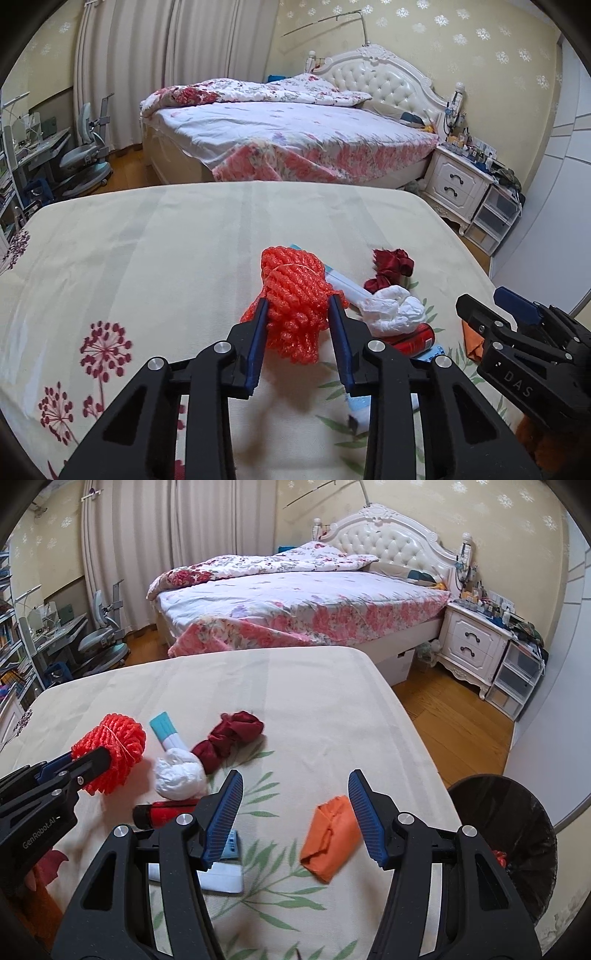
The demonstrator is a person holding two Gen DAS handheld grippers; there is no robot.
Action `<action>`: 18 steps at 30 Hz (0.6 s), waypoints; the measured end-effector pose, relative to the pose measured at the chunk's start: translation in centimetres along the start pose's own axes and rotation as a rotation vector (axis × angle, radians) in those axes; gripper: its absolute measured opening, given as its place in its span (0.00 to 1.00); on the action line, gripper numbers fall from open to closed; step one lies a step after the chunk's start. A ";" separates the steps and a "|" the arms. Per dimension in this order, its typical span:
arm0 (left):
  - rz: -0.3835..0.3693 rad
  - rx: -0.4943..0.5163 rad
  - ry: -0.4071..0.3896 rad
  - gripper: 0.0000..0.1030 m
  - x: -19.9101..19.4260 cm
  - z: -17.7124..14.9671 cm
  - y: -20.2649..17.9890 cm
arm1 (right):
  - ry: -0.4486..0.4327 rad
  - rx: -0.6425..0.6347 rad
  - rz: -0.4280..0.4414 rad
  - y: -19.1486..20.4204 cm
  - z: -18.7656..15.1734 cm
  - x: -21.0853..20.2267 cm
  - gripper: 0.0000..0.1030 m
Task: Collect trash
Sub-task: 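Grasp the red mesh net with the left tool while the right tool grasps the white crumpled cloth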
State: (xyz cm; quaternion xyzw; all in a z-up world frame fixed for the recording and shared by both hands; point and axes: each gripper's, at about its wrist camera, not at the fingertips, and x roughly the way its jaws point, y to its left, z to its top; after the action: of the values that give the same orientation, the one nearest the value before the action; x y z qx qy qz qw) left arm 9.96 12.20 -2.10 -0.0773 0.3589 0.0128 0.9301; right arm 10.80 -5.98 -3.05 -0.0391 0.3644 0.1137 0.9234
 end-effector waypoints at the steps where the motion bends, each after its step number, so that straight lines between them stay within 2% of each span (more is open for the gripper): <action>1: 0.004 -0.004 -0.004 0.31 -0.3 0.0 0.4 | -0.001 -0.005 0.006 0.4 0.1 0.0 0.56; 12: 0.085 -0.065 -0.039 0.31 -2.6 -0.1 5.4 | 0.015 -0.052 0.089 4.5 0.5 0.4 0.57; 18: 0.118 -0.103 -0.048 0.31 -3.2 -0.4 7.6 | 0.046 -0.080 0.087 6.1 0.5 1.7 0.57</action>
State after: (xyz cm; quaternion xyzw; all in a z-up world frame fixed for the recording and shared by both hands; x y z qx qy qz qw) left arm 6.69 19.74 -1.31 -0.1034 0.3394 0.0877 0.9308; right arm 10.88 0.32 -3.78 -0.0629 0.3820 0.1673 0.9067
